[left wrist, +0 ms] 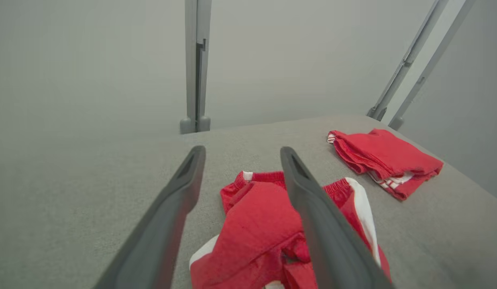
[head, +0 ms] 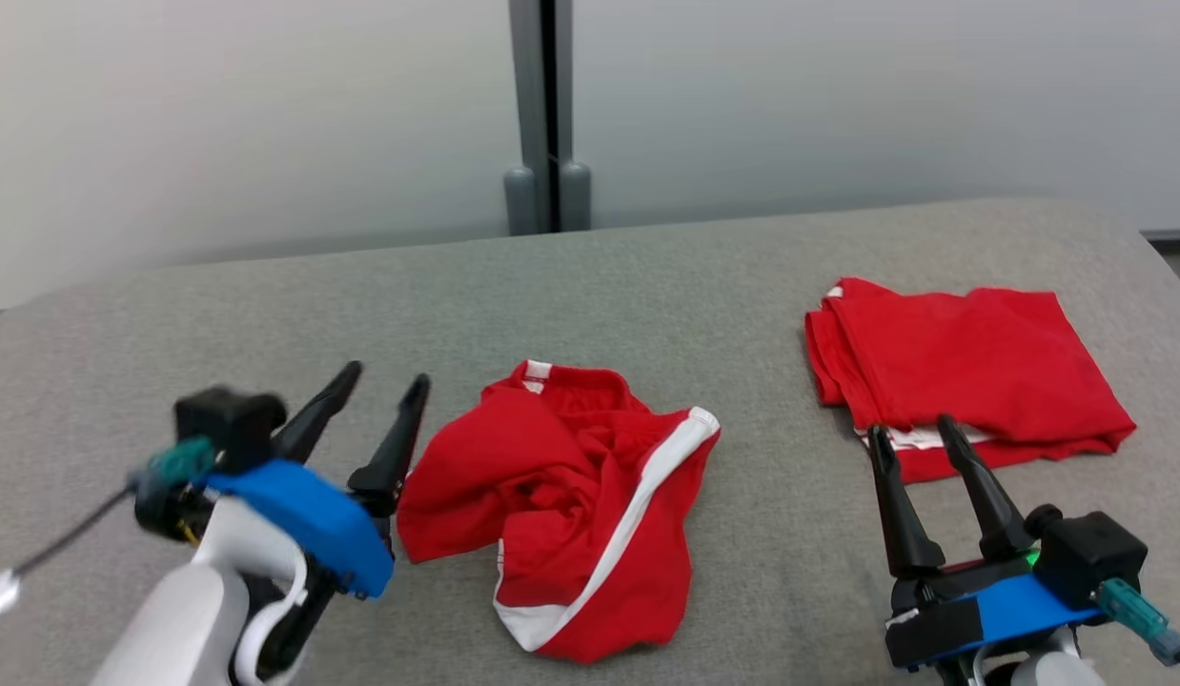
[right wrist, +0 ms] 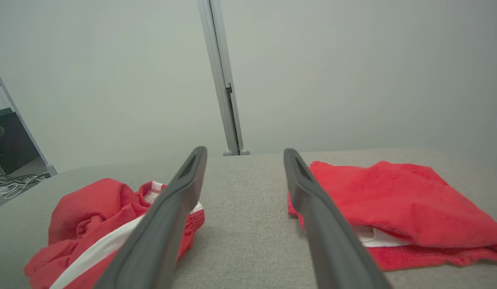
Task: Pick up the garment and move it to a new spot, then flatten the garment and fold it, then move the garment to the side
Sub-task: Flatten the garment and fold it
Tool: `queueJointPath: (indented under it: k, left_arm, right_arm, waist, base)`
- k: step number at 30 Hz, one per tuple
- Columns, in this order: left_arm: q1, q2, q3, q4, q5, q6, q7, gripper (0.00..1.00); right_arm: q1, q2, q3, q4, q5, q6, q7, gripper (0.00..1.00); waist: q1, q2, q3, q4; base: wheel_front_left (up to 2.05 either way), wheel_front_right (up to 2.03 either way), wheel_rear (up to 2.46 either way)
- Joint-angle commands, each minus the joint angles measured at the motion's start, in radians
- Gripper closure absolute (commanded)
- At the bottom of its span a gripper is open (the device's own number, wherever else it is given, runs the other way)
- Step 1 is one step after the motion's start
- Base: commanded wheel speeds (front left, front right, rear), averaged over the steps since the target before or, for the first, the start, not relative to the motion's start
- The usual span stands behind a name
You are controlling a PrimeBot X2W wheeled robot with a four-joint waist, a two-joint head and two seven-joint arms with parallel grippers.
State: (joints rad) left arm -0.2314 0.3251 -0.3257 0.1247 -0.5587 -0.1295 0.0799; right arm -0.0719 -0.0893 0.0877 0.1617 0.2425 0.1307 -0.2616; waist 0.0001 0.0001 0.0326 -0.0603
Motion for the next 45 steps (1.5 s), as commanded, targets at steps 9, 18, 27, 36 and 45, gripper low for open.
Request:
queueJointPath:
  k: [9, 18, 27, 36, 45]
  left_arm:
    - [-0.283, 0.202, -0.263, 0.087, -0.358, -0.001, 0.449, 0.00]
    - [-0.417, 0.297, -0.391, 0.213, -0.554, -0.002, 0.679, 0.00]
    - [-0.451, 0.317, -0.509, 0.190, -0.617, -0.002, 0.713, 1.00]
    - [-0.574, 0.384, -0.574, 0.183, -0.579, -0.002, 0.616, 1.00]
    - [-0.786, 0.443, -0.607, 0.310, -0.433, -0.002, 0.466, 1.00]
  right_arm:
    - [-0.069, 0.018, 0.027, 0.005, 0.024, 0.000, -0.004, 0.00]
    - [-0.105, 0.033, 0.045, 0.015, 0.039, 0.000, -0.004, 0.00]
    - [-0.104, 0.037, 0.045, 0.027, 0.042, 0.000, -0.004, 0.00]
    - [-0.121, 0.038, 0.048, 0.016, 0.043, 0.000, -0.004, 0.00]
    - [-0.168, 0.039, 0.073, -0.004, 0.057, 0.000, -0.004, 0.00]
  waist:
    - [-0.0001, -0.0001, 0.084, -0.106]
    - [-0.0001, -0.0001, 0.140, -0.213]
    - [-0.0001, -0.0001, 0.136, -0.227]
    - [-0.0001, -0.0001, 0.157, -0.210]
    - [-0.0001, -0.0001, 0.268, -0.236]
  base:
    - [0.00, 0.00, 0.00]
    - [0.00, 0.00, 0.00]
    - [0.00, 0.00, 0.00]
    - [0.00, 0.00, 0.00]
    - [0.00, 0.00, 0.00]
